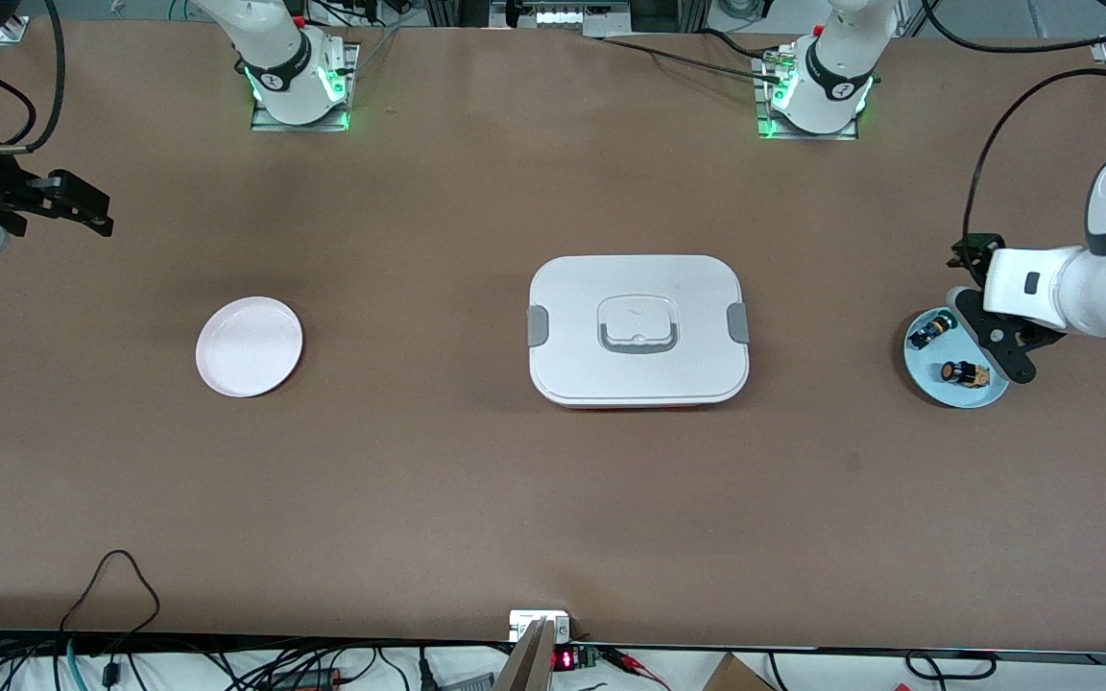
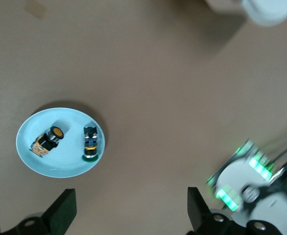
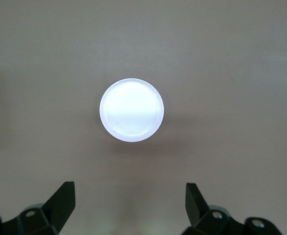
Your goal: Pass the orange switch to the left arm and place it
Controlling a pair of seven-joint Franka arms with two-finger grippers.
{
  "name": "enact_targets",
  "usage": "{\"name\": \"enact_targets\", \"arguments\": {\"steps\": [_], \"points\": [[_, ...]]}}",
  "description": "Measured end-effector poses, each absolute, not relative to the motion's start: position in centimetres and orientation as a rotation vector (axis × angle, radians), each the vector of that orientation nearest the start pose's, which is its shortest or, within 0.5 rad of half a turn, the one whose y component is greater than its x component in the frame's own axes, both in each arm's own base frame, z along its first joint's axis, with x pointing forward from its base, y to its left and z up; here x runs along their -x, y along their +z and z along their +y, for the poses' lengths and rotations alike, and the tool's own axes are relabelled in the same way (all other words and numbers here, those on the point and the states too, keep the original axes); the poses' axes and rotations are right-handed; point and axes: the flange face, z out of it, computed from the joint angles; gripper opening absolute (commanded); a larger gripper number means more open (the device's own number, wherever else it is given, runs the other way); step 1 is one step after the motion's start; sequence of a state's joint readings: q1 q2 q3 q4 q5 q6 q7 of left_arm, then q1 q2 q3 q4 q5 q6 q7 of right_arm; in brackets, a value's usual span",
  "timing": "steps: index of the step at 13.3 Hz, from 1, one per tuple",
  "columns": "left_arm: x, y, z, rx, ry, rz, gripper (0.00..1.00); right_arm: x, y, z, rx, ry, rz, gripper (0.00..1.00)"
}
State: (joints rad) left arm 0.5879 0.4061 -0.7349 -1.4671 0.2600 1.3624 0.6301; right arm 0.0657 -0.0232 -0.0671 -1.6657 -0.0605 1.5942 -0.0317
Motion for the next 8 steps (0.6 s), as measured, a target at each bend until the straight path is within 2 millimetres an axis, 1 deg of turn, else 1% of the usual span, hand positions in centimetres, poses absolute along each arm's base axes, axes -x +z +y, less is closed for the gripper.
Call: {"name": "enact_targets", "arguments": {"steps": [2, 4, 5, 6, 8], "points": [[-61.1, 48.7, -0.7, 3.039, 0.585, 0.952, 1.0, -54.6, 59.5, -1.5, 3.197, 0.083, -0.051, 1.0], [-61.0, 50.0, -2.2, 3.073, 0.554, 0.713, 1.0, -54.7, 59.7, -1.7, 3.19, 0.072, -0.046, 1.0], [-61.2, 50.6, -2.8, 3.118, 0.509, 0.609, 1.0, -54.7, 60.0, -1.6, 3.186, 0.064, -0.045, 1.0], [-61.5, 51.5, -3.0, 3.158, 0.43, 0.531, 1.0, -54.7, 60.2, -1.6, 3.182, 0.057, -0.044, 1.0], [-61.5, 52.8, -2.1, 3.166, 0.299, 0.418, 1.0, -54.7, 60.2, -1.5, 3.179, 0.058, -0.047, 1.0]]}}
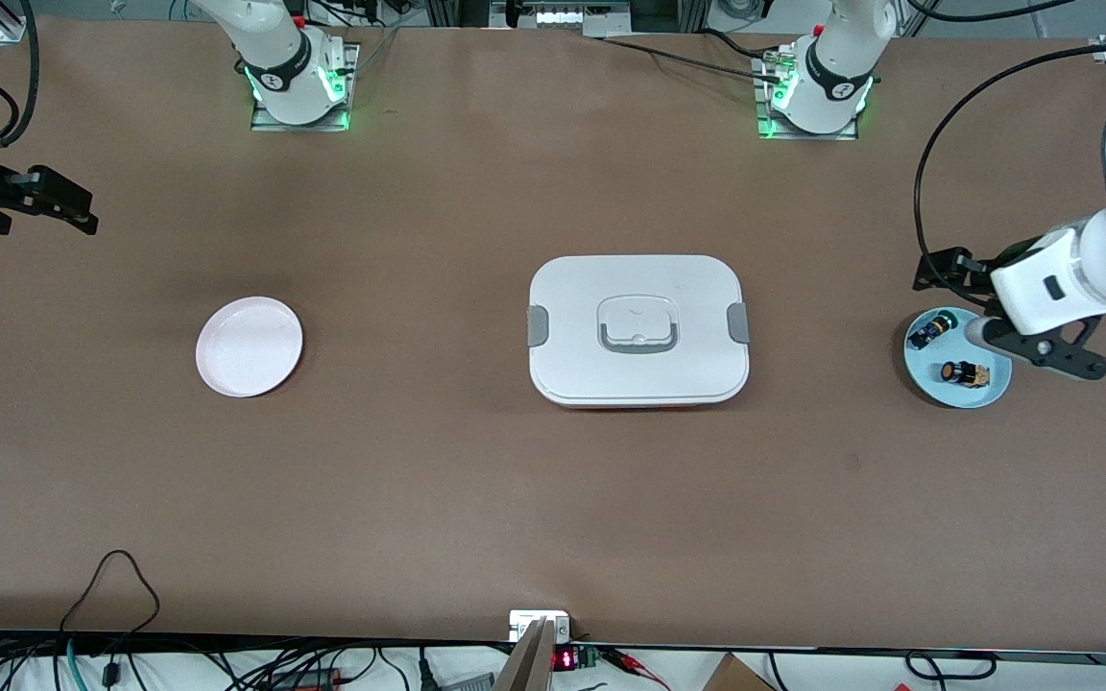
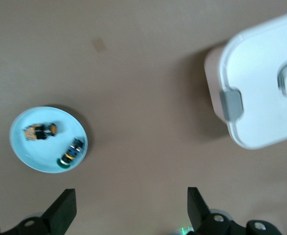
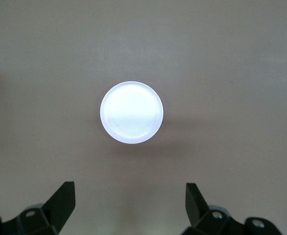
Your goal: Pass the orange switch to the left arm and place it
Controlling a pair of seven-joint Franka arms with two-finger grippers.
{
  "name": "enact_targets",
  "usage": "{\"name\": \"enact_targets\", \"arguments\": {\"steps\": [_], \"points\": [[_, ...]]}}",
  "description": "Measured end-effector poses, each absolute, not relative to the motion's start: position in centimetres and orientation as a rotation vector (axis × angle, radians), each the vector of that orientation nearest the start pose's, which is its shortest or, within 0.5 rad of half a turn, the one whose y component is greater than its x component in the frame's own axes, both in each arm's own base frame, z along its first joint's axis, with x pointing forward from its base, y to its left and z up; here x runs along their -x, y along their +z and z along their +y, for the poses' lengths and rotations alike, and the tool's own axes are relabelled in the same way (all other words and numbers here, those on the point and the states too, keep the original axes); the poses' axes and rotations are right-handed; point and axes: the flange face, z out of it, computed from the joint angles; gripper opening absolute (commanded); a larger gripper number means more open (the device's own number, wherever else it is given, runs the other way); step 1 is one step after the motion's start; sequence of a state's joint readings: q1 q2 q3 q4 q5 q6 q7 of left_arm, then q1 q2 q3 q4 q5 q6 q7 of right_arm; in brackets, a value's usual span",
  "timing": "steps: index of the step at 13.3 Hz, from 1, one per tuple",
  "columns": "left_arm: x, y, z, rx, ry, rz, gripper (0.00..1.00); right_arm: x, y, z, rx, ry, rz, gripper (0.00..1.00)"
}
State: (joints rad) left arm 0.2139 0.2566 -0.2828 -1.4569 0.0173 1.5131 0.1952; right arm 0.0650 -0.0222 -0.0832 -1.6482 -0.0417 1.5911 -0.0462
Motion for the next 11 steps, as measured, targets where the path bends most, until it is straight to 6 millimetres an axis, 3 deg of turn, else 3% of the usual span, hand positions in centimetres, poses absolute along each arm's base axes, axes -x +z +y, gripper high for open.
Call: {"name": "enact_targets", "arguments": {"steps": [5, 8, 11], "points": [[-58.3, 55.1, -0.4, 3.129, 0.082, -0.001, 1.0, -54.8, 60.1, -1.4, 3.179, 0.061, -0.058, 1.0], [-56.0, 55.8, -0.9, 3.128, 0.004, -0.023, 1.0, -54.8, 60.1, -1.4, 3.179, 0.06, -0.059, 1.0], [-55.1, 56.3, -1.3, 3.128, -0.007, -0.01, 1.0, -54.8, 60.1, -1.4, 3.179, 0.06, -0.06, 1.0]]}}
